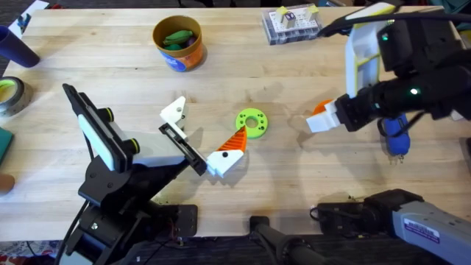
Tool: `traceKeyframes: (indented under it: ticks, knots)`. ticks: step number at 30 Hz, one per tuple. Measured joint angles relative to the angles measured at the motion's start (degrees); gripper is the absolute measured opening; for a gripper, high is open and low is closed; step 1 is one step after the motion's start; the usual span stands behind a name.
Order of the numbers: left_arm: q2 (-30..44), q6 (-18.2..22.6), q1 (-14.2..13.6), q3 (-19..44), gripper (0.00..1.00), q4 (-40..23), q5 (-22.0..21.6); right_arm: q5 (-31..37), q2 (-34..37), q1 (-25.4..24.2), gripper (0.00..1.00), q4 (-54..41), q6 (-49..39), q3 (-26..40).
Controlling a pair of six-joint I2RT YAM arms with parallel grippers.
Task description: Pick up the gripper from the table and insert it into the empty holder that is missing its gripper. Then pick up a screw, insert it into the mounting hole, and use the screwdriver to tighten it. Finally, clean up the table by picking up the vegetable and placing it into the bucket.
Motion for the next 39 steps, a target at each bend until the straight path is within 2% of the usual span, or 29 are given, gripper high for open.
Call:
traceKeyframes:
  ticks: [5, 9, 13, 17, 24, 28, 32, 39]
  knots:
    - [0.29, 0.0, 0.0, 0.09, 0.992, 0.63, -0.07, 0.21, 1.04, 0.36, 0.852, -1.73, -0.1, 0.59]
    - [0.29, 0.0, 0.0, 0.09, 0.992, 0.64, -0.07, 0.34, 0.31, 0.53, 0.852, -4.85, -0.12, 4.35]
    - [0.29, 0.0, 0.0, 0.09, 0.992, 0.64, -0.07, 1.82, -3.56, 0.53, 0.852, -5.13, -0.12, 7.32]
    - [0.29, 0.0, 0.0, 0.09, 0.992, 0.64, -0.06, 4.46, -7.12, 0.53, 0.852, -4.93, -0.55, 7.59]
    - [0.29, 0.01, 0.0, 0.09, 0.992, 0.64, -0.06, 7.81, -7.49, 0.53, 0.852, -4.57, -11.23, 7.59]
    - [0.29, 0.0, 0.0, 0.09, 0.992, 0.65, -0.06, 8.3, -4.73, 0.53, 0.852, -4.35, -19.61, 7.61]
    - [0.29, 0.0, 0.0, 0.09, 0.992, 0.64, -0.07, 8.44, 1.22, 0.52, 0.852, -4.88, -25.35, 7.63]
    - [0.29, 0.0, 0.0, 0.09, 0.992, 0.64, -0.07, 9.04, 10.88, 0.51, 0.852, -4.57, -29.12, 7.63]
